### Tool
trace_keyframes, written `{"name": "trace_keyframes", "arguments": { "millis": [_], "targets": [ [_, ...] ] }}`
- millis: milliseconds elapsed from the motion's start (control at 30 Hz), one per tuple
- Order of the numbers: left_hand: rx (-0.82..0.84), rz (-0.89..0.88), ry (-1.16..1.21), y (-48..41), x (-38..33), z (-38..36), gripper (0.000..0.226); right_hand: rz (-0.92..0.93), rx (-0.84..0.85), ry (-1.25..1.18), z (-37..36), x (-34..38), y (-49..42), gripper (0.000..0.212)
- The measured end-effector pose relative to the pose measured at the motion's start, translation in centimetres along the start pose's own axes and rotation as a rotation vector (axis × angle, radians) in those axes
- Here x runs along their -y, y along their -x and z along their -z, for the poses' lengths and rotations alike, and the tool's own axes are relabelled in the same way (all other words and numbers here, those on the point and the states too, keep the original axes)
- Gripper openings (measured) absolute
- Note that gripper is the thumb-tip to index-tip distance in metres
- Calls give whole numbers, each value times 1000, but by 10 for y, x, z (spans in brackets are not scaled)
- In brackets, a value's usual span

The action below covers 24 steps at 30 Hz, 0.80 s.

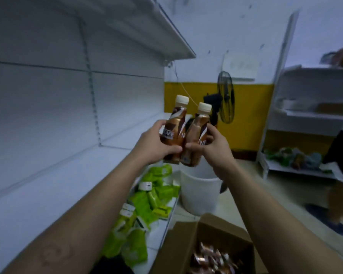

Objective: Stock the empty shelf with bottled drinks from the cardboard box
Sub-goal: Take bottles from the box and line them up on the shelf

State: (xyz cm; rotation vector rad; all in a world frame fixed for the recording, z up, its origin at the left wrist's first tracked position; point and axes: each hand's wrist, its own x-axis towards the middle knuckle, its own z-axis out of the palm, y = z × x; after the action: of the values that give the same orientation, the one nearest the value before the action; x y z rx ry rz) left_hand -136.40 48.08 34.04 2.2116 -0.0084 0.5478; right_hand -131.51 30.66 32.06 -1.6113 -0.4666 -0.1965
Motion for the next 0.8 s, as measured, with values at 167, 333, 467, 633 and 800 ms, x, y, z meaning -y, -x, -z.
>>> {"name": "trace_keyframes", "arguments": {
  "millis": [167,333,467,633,800],
  "targets": [
    [-113,69,-178,14,6,78,80,98,225,4,-71,24,-30,75],
    [-288,351,-456,88,47,159,78,124,645,-39,-191,26,-8,65],
    [-457,583,-529,169,73,207,78,109,930,-116,-279,37,42,67],
    [-628,727,-573,242,99,245,76,159,1143,-121,-354,50,100,67],
    [-808,679,-522,252,112,273,75,266,1146,-33,-391,51,116,68]
  ]
}}
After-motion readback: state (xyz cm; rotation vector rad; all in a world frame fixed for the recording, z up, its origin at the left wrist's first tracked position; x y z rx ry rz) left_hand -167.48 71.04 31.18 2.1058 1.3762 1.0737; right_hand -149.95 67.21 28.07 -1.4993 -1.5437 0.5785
